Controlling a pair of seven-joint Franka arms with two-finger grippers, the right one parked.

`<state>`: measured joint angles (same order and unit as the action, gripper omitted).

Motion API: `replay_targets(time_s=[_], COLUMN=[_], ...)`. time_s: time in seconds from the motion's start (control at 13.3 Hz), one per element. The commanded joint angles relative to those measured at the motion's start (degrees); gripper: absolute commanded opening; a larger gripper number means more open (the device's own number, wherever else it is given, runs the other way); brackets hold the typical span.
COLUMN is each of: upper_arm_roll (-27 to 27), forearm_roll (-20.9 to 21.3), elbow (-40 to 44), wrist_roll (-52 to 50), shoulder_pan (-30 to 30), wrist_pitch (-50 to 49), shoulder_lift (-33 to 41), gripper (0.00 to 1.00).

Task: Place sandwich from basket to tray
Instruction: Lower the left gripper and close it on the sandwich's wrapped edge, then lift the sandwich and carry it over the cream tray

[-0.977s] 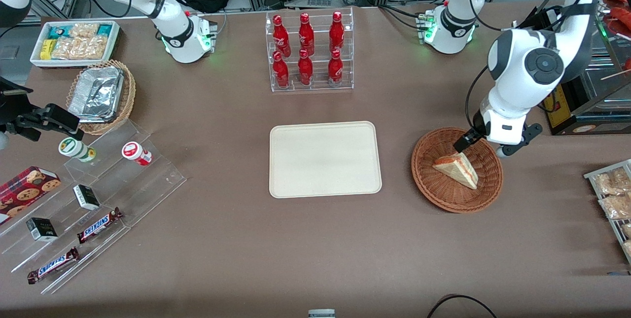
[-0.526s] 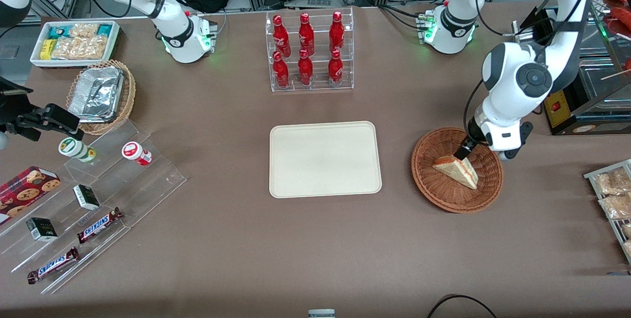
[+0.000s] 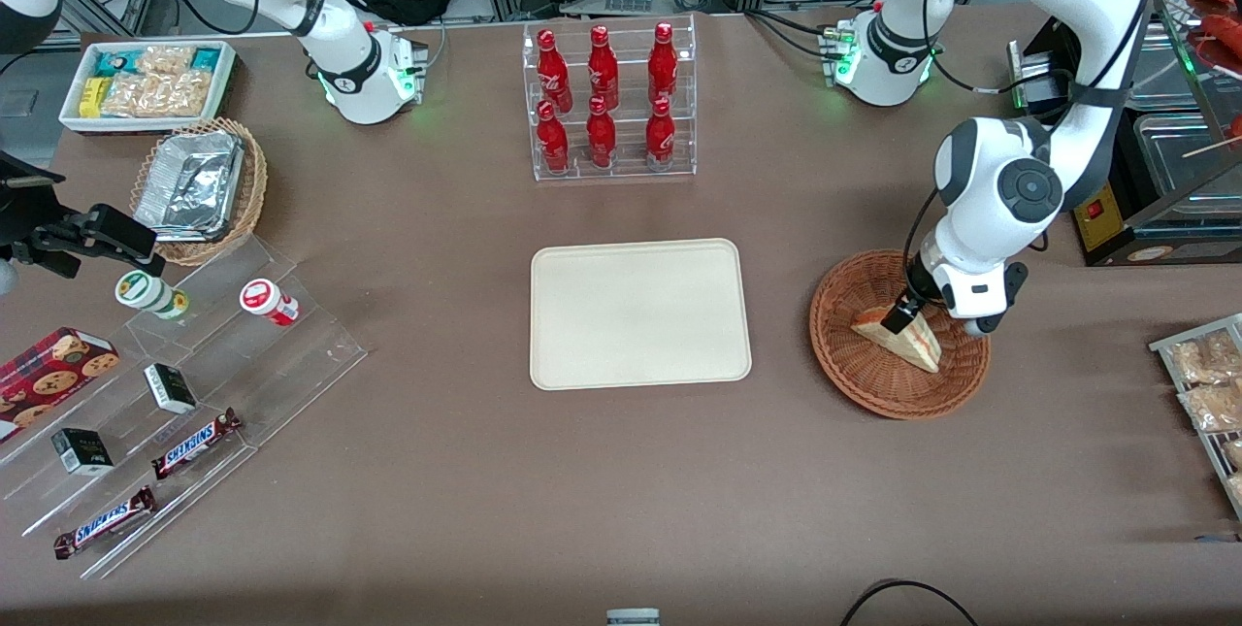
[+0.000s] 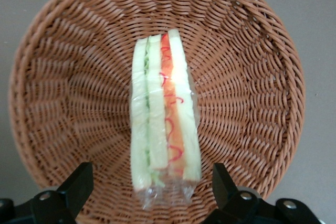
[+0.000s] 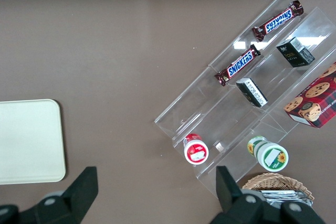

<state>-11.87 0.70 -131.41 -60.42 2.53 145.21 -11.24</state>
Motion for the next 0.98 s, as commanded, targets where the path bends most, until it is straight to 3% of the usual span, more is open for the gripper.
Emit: replay_targets(time_s=[0.0,0.08,0.15,0.23,0.3,0.6,0.9], upper_arm_roll=[-0.17,-0.17,-0.17,-0.17,-0.17,-0.17,-0.44], forearm_roll=[0.44,0.35,0.35,0.35,0.35,0.61,1.32], elbow=[0.71,1.33,1.51,2.20,2.65,3.78,21.94], wrist_roll=[-1.45,-1.45,-1.45,-1.36,-1.54,-1.54,-1.80], shoulder_pan=[0.28,0.28,0.28,0.28,0.11,-0.33,-6.81], wrist_pitch=[3.84,3.85,3.76,3.59,3.24,-1.83,-31.77], shoulder_lift=[-2.82,-3.09,-2.92,-2.91,-2.74,1.38,2.89], gripper=[0.98,0.72,0.39,0.17,0.11,0.08,0.08])
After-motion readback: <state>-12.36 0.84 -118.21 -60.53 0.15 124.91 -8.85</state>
